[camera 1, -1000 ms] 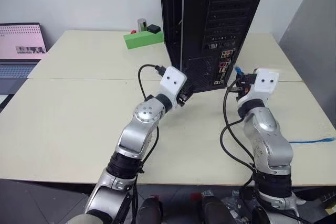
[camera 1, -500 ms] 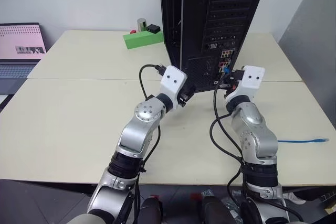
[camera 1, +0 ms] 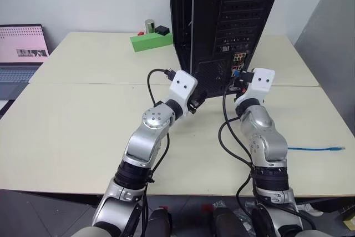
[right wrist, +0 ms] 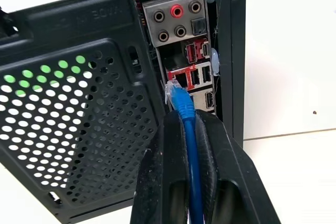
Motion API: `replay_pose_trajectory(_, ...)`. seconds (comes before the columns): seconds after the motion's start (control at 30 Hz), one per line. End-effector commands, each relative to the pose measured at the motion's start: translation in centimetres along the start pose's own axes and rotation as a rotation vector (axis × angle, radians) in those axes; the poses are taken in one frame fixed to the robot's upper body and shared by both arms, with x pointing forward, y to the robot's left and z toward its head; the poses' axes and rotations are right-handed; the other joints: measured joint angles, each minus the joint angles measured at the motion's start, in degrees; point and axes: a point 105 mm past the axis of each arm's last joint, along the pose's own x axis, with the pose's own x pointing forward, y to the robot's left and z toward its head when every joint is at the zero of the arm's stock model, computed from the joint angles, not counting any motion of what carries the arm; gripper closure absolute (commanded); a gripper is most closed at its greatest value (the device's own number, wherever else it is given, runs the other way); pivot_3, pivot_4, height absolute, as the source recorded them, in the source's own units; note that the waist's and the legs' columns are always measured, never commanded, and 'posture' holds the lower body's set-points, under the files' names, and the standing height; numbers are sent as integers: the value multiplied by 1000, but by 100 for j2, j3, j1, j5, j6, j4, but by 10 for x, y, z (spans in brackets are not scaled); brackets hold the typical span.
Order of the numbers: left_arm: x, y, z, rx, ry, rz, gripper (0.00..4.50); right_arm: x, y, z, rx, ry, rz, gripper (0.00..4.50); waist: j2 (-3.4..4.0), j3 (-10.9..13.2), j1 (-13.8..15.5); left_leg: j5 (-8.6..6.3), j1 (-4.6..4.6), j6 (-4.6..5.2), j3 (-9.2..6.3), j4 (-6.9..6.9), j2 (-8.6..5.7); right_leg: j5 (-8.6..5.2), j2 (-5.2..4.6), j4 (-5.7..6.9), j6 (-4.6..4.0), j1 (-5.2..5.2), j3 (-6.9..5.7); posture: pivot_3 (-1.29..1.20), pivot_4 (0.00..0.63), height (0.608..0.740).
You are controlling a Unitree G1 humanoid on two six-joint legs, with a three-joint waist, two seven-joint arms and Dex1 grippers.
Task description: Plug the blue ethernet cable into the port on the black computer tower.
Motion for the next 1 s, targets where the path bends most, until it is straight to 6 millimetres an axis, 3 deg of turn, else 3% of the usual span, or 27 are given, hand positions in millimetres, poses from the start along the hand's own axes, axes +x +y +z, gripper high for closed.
replay_pose_trajectory(0.03, -2, -2, 17, 17, -62, 3, 1694, 2, 4, 20, 8, -82, 9, 4500, 0, 0, 0, 0, 0, 0, 0, 0, 0, 0, 0, 0, 0, 0, 0, 0, 150, 740)
replay_pose_trajectory(1.0, -4, -4, 15, 13, -61, -1, 1694, 10, -2, 21, -14, -95, 1, 4500, 0, 0, -1, 0, 0, 0, 1, -2, 0, 0, 0, -1, 0, -1, 1, 0, 150, 740)
